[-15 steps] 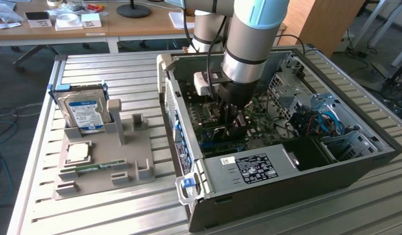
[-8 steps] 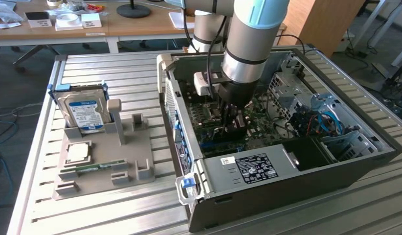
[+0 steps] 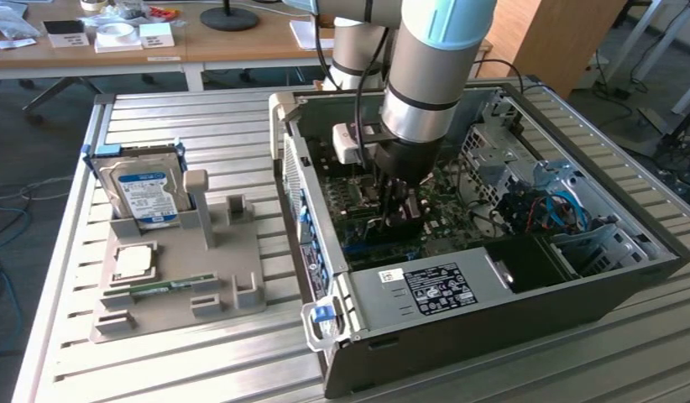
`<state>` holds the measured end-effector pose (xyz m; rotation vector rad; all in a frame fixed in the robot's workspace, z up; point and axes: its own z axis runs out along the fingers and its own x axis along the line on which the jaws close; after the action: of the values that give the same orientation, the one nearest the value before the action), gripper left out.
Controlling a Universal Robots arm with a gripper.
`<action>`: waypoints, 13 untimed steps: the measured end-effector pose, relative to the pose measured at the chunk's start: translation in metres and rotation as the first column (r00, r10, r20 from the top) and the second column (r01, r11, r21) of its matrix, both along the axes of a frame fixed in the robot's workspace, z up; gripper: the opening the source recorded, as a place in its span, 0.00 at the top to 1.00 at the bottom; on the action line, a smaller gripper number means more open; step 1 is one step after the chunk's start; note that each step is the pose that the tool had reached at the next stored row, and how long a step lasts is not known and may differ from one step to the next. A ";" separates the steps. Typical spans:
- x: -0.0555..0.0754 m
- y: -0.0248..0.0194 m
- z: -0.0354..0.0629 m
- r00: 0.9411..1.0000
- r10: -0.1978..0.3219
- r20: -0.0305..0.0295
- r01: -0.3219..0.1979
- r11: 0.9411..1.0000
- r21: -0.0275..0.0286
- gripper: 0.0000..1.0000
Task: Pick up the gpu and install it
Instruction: 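Insert the gpu into the slot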
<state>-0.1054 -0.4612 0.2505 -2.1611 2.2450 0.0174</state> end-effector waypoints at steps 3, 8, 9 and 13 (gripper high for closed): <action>0.000 -0.0001 -0.0005 1.000 0.000 0.000 0.000 1.000 0.000 0.74; 0.000 0.0000 -0.0007 1.000 0.000 0.000 0.000 1.000 0.000 0.74; -0.001 0.0000 -0.0008 1.000 0.000 0.001 0.000 1.000 0.001 0.74; -0.002 0.0000 -0.0008 1.000 0.000 0.001 0.000 1.000 0.000 0.74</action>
<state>-0.1073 -0.4612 0.2497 -2.1605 2.2439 0.0166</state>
